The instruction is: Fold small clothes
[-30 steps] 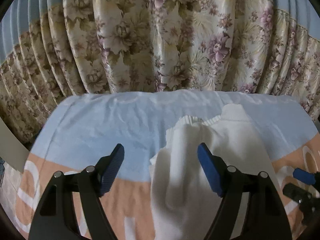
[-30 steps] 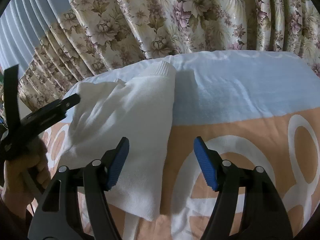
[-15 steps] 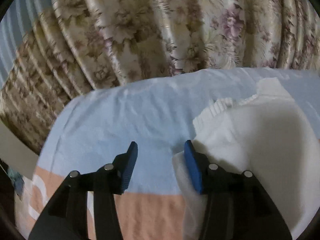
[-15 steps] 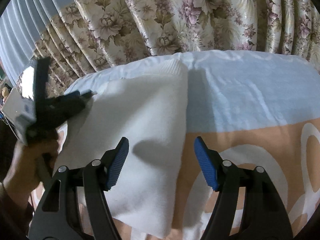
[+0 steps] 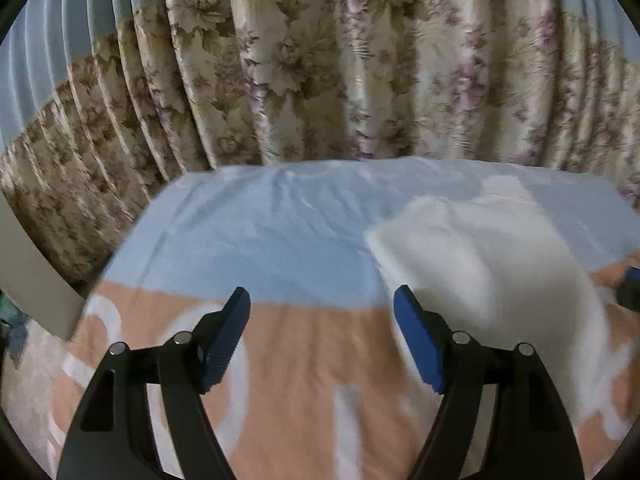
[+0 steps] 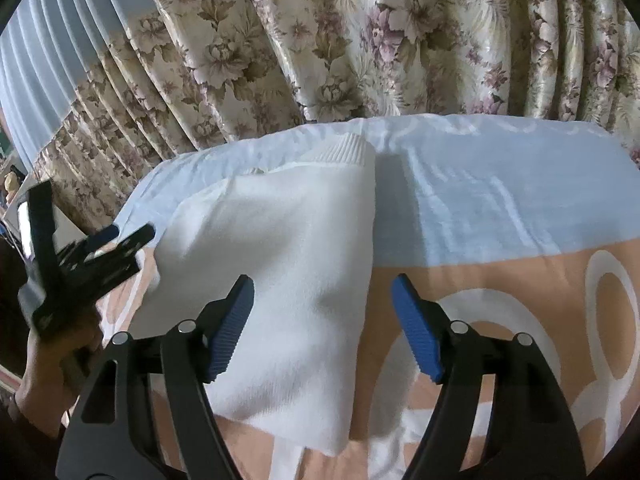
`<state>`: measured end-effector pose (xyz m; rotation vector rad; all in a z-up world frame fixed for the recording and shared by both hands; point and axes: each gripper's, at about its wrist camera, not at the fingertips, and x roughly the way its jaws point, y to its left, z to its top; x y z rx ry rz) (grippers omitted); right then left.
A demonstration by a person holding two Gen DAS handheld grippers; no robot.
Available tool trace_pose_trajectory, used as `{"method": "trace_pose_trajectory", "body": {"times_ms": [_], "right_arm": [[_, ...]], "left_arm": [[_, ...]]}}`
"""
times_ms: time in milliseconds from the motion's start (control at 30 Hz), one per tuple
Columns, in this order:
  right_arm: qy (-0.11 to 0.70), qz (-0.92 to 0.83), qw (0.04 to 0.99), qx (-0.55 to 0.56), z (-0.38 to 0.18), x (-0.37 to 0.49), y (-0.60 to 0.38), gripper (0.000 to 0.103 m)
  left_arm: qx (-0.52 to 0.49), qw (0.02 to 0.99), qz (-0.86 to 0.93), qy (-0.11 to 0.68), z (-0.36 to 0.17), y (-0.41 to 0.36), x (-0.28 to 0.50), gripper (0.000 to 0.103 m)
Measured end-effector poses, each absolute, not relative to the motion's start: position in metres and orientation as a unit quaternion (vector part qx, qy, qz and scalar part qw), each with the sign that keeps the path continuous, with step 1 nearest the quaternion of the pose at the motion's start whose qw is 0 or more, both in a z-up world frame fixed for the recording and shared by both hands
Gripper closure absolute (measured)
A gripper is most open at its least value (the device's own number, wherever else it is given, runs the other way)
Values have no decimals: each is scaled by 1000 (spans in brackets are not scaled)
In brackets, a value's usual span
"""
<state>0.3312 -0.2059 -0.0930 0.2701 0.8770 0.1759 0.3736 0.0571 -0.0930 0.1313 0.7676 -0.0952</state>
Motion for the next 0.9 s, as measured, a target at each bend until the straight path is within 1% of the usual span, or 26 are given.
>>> {"method": "trace_pose_trajectory", "body": {"times_ms": [267,367,433,500,600,633,667,700,733,767,900], "right_arm": [[422,82,894,127,-89,312,-203,28],[424,80,892,132,-92,309,-204,28],[426,78,891,133,-96,308,-206,28],[430,79,889,135,-100,308,-207,28],[436,78,887,133,-107,310,-209,27],[438,77,886,134,-109,310,-209,27],[440,75,885,134,-113,310,-211,27],[441,73,884,134,-115,310,-212,27],[442,72,884,135,-117,310,-213,27],[441,68,884,138,-120,308,-215,27],[439,57,884,152,-129,302,-218,27]], "left_arm": [[-32,904,-90,416,-115,42,339,28],[-110,884,-117,439,-132,45,335,27],[-143,871,-115,456,-145,47,337,25],[-145,876,-112,446,-147,45,333,23],[-126,883,-109,440,-147,36,331,25],[-115,885,-105,439,-147,33,331,33],[-114,885,-111,438,-149,32,332,49],[-122,882,-120,439,-150,30,332,56],[-124,883,-117,437,-150,29,332,60],[-126,883,-118,436,-151,28,331,66],[-129,891,-102,422,-154,20,327,72]]}}
